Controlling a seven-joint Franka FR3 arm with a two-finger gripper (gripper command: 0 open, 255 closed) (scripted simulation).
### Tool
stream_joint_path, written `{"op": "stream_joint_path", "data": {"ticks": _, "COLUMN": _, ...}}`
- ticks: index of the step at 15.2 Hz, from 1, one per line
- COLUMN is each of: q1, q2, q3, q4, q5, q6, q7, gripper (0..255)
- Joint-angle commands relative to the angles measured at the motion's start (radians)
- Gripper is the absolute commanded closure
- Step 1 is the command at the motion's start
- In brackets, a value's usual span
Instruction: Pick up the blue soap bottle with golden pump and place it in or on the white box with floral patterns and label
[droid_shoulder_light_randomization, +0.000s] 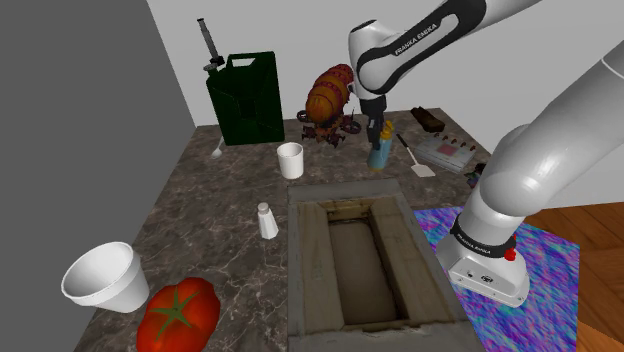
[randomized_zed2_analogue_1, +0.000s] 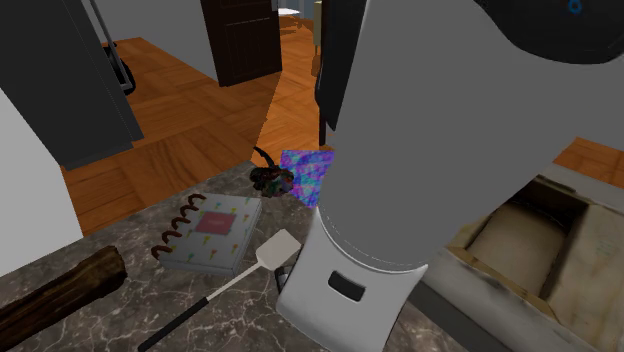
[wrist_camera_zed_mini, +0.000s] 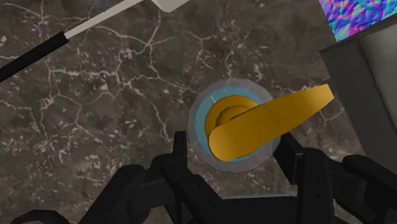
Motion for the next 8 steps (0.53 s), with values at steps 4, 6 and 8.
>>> {"op": "stream_joint_path", "data": {"ticks": 4, "q1": 0.002, "q2": -0.037, "q3": 0.005, "q4": 0.039, "q5": 0.006, "q6": -0.076, "q7": -0.011, "gripper": 255}}
{"op": "stream_joint_path", "data": {"ticks": 6, "q1": 0.002, "q2": -0.051, "q3": 0.007, "q4": 0.055, "q5": 0.009, "q6": -0.106, "q7": -0.015, "gripper": 255}}
{"op": "stream_joint_path", "data": {"ticks": 8, "q1": 0.003, "q2": -0.064, "q3": 0.009, "q4": 0.072, "q5": 0.011, "q6": -0.136, "q7": -0.019, "gripper": 255}}
